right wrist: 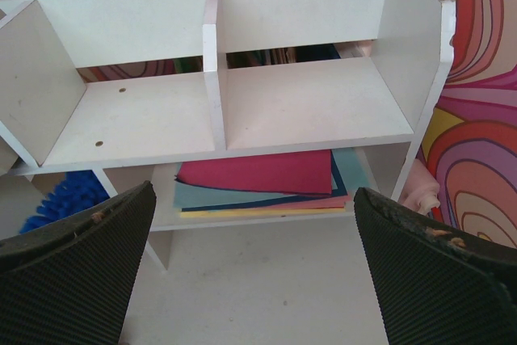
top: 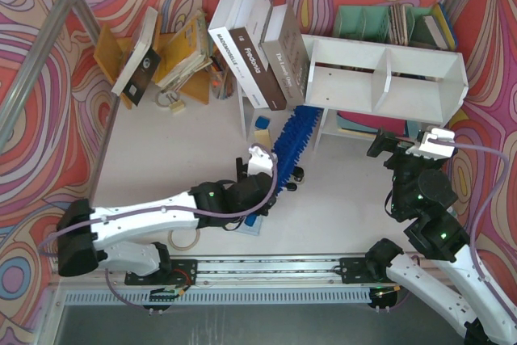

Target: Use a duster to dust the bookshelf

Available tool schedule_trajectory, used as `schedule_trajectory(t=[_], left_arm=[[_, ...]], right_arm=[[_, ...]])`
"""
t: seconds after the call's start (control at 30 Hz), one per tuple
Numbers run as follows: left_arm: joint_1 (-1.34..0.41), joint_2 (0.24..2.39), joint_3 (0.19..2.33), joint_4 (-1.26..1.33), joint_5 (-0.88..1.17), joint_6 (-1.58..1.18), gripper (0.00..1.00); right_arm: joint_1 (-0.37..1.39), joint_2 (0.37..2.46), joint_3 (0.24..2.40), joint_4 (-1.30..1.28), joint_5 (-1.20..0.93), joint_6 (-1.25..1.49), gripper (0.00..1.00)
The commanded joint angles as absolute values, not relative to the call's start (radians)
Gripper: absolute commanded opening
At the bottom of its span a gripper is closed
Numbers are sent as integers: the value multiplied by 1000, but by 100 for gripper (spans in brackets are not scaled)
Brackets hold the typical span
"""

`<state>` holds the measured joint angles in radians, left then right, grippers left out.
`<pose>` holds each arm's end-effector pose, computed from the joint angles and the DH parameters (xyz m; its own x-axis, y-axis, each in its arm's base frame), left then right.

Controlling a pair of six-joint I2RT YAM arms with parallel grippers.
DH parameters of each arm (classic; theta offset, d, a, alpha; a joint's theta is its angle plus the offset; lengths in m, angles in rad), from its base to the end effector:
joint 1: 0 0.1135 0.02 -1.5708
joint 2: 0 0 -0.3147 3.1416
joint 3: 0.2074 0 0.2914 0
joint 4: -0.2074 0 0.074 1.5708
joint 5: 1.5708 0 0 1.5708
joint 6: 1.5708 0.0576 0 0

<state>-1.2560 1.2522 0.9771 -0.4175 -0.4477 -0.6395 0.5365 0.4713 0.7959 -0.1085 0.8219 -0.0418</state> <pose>0.1194 -0.2862 0.3122 -0.6086 0.1316 -0.7825 0.4870 0.8405 -0.2375 0.1086 0.0155 0.4285 0.1730 0.0698 -0.9825 0.2744 0.9546 0.1161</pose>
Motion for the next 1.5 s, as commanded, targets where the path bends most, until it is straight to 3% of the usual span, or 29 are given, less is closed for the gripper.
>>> schedule_trajectory(t=[0.0, 0.3, 0.6, 0.83, 1.23, 1.47], left_arm=[[-1257, 1336, 974, -366, -397, -632, 0], [-1257, 1460, 1012, -392, -376, -625, 0], [-1256, 1278, 1012, -402, -518, -569, 0], [-1256, 1194, 991, -354, -515, -558, 0], [-1256, 1418, 1019, -363, -361, -585, 0], [-1256, 1407, 1049, -373, -388, -560, 0]], right_arm=[[537, 464, 788, -68, 834, -56, 99], [537, 466, 790, -69, 834, -57, 99], [537, 459, 789, -69, 835, -56, 99], [537, 462, 788, -71, 833, -55, 99], [537, 460, 789, -72, 832, -53, 99], [537, 465, 787, -68, 833, -58, 99]])
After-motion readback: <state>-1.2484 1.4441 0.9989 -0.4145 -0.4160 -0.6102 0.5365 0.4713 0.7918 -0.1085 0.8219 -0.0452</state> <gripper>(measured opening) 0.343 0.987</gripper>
